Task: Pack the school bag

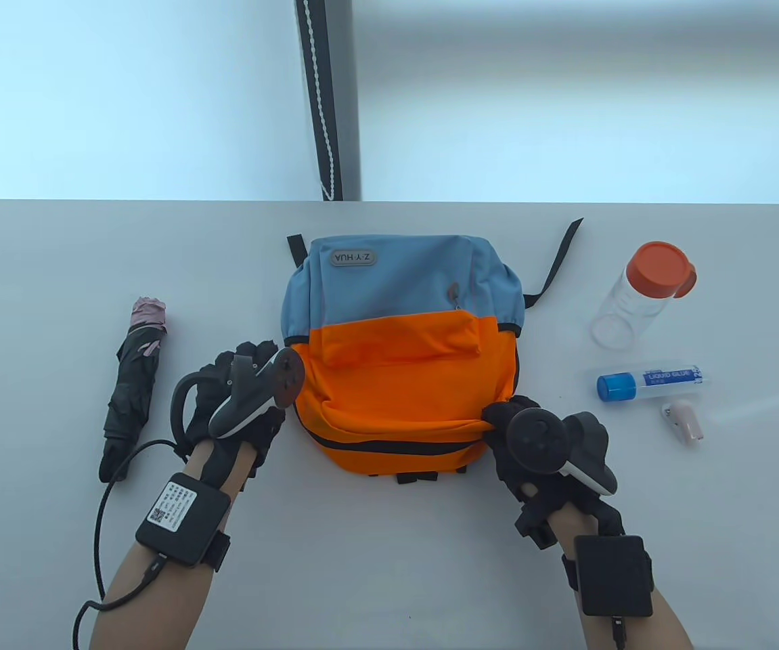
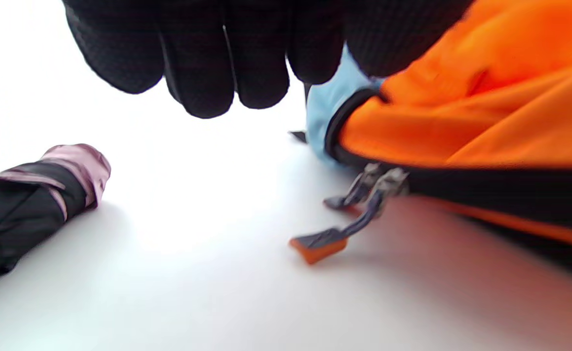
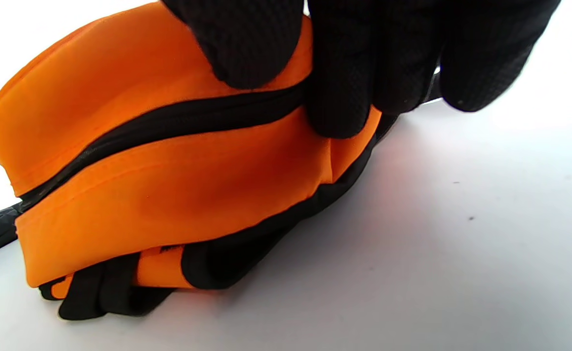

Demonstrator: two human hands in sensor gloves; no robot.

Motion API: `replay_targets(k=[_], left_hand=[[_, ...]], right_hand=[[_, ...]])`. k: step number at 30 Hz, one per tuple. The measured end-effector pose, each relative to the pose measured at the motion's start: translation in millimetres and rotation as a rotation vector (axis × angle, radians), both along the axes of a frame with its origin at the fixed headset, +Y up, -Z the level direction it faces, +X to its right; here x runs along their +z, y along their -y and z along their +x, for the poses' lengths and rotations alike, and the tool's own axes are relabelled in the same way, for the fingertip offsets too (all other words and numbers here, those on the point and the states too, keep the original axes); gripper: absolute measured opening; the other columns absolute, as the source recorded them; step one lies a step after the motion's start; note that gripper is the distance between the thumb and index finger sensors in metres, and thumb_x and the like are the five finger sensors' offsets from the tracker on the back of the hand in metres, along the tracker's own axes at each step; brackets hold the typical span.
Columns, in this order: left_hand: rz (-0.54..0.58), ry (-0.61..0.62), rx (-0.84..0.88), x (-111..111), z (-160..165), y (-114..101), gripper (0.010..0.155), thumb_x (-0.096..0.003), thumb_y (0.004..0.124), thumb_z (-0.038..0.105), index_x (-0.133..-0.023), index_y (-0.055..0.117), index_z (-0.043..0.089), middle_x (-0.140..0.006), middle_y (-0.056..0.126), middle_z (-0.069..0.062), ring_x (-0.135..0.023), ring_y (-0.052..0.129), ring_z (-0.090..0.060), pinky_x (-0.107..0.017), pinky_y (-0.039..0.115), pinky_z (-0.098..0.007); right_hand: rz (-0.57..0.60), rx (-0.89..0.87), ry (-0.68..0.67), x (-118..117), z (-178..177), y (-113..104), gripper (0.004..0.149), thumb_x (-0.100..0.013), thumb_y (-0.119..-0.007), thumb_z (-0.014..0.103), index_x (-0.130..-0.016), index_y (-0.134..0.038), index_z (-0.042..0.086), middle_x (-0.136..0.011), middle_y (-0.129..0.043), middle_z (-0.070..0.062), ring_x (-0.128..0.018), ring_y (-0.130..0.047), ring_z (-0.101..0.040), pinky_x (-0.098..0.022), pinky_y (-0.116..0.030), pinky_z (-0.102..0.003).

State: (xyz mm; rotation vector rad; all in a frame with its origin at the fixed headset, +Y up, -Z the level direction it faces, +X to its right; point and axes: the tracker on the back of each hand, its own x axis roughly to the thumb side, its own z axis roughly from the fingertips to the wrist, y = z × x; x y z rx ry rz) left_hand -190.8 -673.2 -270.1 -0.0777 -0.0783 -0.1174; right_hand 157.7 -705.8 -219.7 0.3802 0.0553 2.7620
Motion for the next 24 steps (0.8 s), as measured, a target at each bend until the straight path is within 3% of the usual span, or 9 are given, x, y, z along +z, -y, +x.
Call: replay_targets(k=[6, 13, 18, 24], left_hand=[[0.173, 0.138, 0.005, 51, 16, -48, 0.069, -0.0513, 0.077, 0.044, -0.109, 0.064, 0.009, -0.111, 0.075, -0.027, -0.098, 0.077, -0.054, -0.066, 0.067, -0.071], [0.291, 0.275, 0.042, 102, 28, -66, 0.072, -0.0509, 0.076, 0.046, -0.111, 0.061, 0.01, -0.115, 0.07, -0.027, -0.102, 0.069, -0.056, -0.069, 0.061, -0.075], [0.338, 0.333, 0.174, 129, 28, -58, 0.076, -0.0508, 0.072, 0.051, -0.114, 0.056, 0.011, -0.118, 0.065, -0.027, -0.106, 0.061, -0.058, -0.07, 0.055, -0.078], [0.402, 0.366, 0.188, 126, 22, -20, 0.079, -0.0501, 0.071, 0.052, -0.115, 0.051, 0.012, -0.12, 0.06, -0.025, -0.108, 0.054, -0.058, -0.07, 0.05, -0.08]], right_hand=[[-0.003, 0.003, -0.014, 3, -1, -2, 0.042, -0.05, -0.081, 0.018, -0.09, -0.079, 0.005, -0.094, -0.096, -0.032, -0.093, -0.085, -0.063, -0.058, -0.077, -0.074], [-0.026, -0.019, -0.011, 2, 3, 0, 0.043, -0.051, -0.083, 0.019, -0.092, -0.079, 0.006, -0.094, -0.096, -0.031, -0.093, -0.084, -0.062, -0.059, -0.075, -0.074], [-0.041, -0.025, -0.004, 1, 7, 0, 0.044, -0.053, -0.085, 0.022, -0.094, -0.08, 0.008, -0.094, -0.096, -0.03, -0.092, -0.085, -0.062, -0.059, -0.074, -0.075], [-0.031, -0.016, 0.0, 2, 5, 0, 0.044, -0.052, -0.085, 0.022, -0.094, -0.08, 0.008, -0.093, -0.097, -0.03, -0.091, -0.087, -0.061, -0.059, -0.074, -0.075]])
